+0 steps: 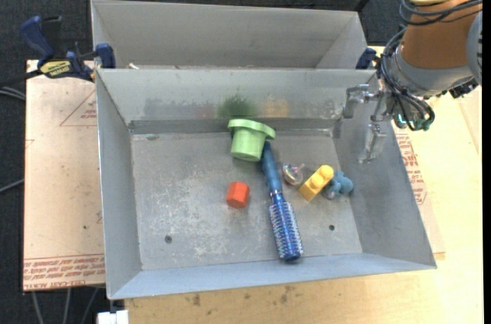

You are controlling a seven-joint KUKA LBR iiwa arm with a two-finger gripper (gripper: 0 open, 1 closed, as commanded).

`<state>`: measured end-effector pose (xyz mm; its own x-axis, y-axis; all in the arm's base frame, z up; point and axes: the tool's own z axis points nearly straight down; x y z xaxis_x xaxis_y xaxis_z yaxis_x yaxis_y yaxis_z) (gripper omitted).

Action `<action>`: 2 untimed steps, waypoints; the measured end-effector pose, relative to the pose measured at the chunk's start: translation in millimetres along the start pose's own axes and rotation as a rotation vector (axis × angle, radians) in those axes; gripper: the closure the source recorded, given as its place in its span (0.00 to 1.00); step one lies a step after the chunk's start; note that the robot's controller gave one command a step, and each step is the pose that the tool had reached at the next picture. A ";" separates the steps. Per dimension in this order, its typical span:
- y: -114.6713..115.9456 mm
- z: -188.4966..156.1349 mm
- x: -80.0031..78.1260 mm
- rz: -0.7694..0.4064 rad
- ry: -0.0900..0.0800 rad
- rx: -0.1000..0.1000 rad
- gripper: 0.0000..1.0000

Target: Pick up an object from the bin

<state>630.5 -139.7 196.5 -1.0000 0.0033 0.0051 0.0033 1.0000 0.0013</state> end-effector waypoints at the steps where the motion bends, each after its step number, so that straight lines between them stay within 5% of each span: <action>1: 38.4 131.0 37.4 0.176 0.000 -0.002 0.00; 2: 36.8 126.1 34.7 0.176 -0.008 0.000 1.00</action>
Offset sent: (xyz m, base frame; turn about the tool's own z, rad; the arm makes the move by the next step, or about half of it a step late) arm -0.0363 0.0363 -0.1265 0.1778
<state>595.2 -102.6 70.6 -0.9840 0.1780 -0.0024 0.1780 0.9840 0.0007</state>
